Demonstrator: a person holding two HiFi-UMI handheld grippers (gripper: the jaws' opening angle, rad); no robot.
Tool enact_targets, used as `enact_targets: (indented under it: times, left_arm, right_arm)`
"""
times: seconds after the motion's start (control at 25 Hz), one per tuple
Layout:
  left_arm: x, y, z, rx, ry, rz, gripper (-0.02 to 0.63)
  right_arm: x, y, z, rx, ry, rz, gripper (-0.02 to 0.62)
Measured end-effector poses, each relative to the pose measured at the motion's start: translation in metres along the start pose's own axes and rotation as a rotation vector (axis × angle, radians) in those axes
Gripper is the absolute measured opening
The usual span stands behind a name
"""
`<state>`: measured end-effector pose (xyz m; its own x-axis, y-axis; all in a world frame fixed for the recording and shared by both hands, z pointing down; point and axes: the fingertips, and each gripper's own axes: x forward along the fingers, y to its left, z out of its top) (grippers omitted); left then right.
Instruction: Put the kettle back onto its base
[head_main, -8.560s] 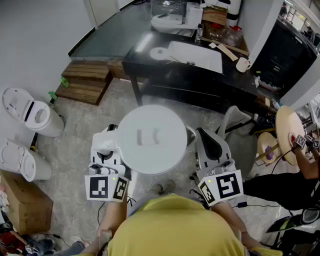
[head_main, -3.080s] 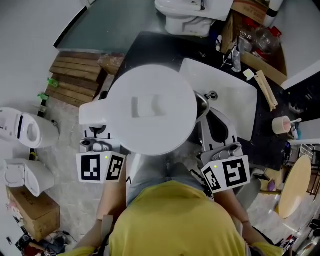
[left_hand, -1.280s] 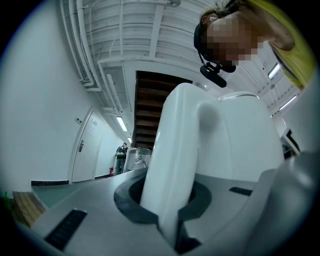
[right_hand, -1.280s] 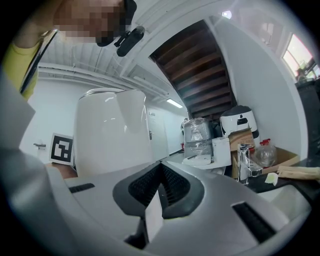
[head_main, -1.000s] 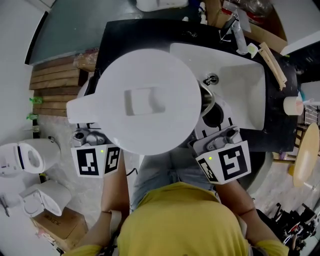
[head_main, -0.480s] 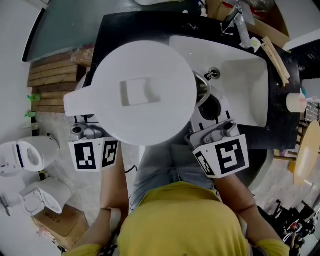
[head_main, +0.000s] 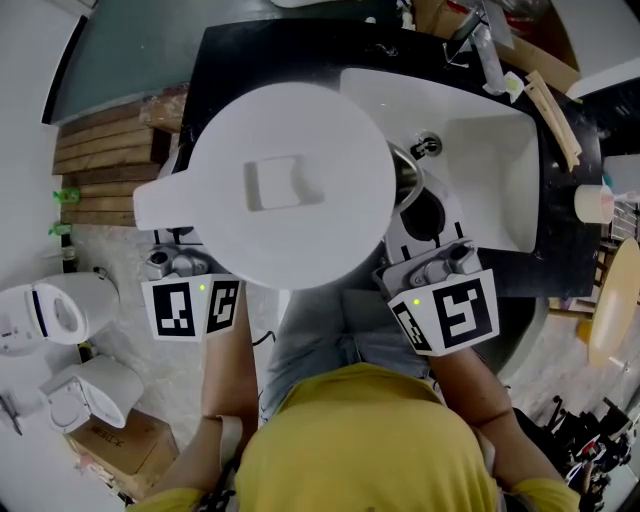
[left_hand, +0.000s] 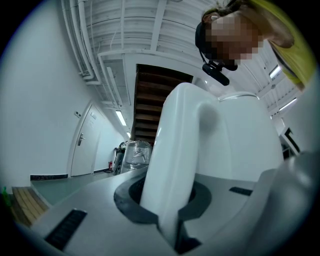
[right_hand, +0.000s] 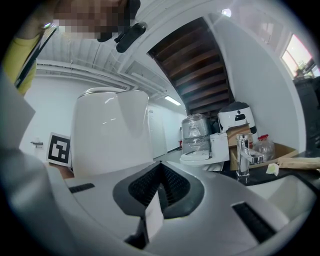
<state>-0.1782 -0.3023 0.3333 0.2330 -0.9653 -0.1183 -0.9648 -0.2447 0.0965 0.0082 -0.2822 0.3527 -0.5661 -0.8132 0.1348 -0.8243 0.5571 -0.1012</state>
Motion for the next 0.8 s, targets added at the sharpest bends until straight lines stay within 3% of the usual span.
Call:
enact_targets:
  times: [0.8]
  left_arm:
    - [-0.008, 0.003, -0.018, 0.008, 0.012, -0.019, 0.035]
  right_arm:
    - [0.003, 0.002, -0.013, -0.003, 0.03, -0.023, 0.015]
